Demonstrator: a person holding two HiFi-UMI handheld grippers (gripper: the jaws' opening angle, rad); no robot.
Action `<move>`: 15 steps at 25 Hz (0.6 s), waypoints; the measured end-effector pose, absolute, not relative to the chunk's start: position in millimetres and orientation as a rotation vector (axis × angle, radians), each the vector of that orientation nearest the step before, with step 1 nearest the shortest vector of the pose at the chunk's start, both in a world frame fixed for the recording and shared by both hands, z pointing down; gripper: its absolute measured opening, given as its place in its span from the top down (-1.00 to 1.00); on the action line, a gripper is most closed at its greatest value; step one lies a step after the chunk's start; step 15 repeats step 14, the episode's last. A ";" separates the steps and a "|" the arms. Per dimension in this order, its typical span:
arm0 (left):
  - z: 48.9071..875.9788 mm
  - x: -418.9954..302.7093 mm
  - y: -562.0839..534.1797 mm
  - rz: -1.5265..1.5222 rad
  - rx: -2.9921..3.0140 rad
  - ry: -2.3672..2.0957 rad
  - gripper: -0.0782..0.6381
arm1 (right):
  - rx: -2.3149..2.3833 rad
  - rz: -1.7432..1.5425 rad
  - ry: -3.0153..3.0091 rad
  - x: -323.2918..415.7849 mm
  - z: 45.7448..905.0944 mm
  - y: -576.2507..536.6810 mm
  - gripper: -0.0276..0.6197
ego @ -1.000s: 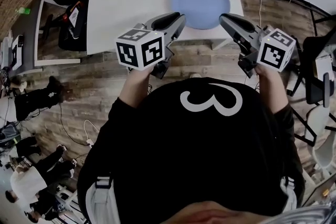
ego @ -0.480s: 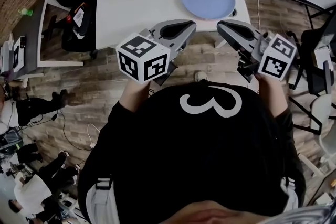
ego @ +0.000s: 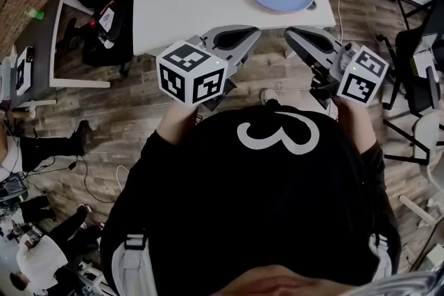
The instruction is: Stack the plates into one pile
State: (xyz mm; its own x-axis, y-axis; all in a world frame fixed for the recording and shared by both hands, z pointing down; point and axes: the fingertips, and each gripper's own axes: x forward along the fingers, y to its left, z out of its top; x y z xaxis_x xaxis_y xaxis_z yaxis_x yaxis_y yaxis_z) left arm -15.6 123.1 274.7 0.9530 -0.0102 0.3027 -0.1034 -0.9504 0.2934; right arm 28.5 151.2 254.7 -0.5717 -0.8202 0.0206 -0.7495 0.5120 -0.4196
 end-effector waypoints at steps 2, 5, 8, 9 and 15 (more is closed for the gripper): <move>270.0 -23.1 125.2 0.427 2.805 -0.076 0.73 | -1.347 -0.561 2.572 19.0 250.8 153.3 0.84; 262.9 -32.1 129.2 0.411 2.826 -0.067 0.73 | -1.345 -0.532 2.576 7.7 244.4 155.9 0.84; 262.1 -39.9 132.8 0.395 2.834 -0.058 0.73 | -1.348 -0.518 2.575 -1.3 243.4 158.1 0.84; 262.4 -42.3 133.3 0.390 2.834 -0.055 0.73 | -1.349 -0.520 2.574 -4.0 244.1 158.5 0.84; 262.0 -53.1 135.9 0.376 2.832 -0.036 0.73 | -1.348 -0.557 2.558 -14.0 246.4 160.5 0.84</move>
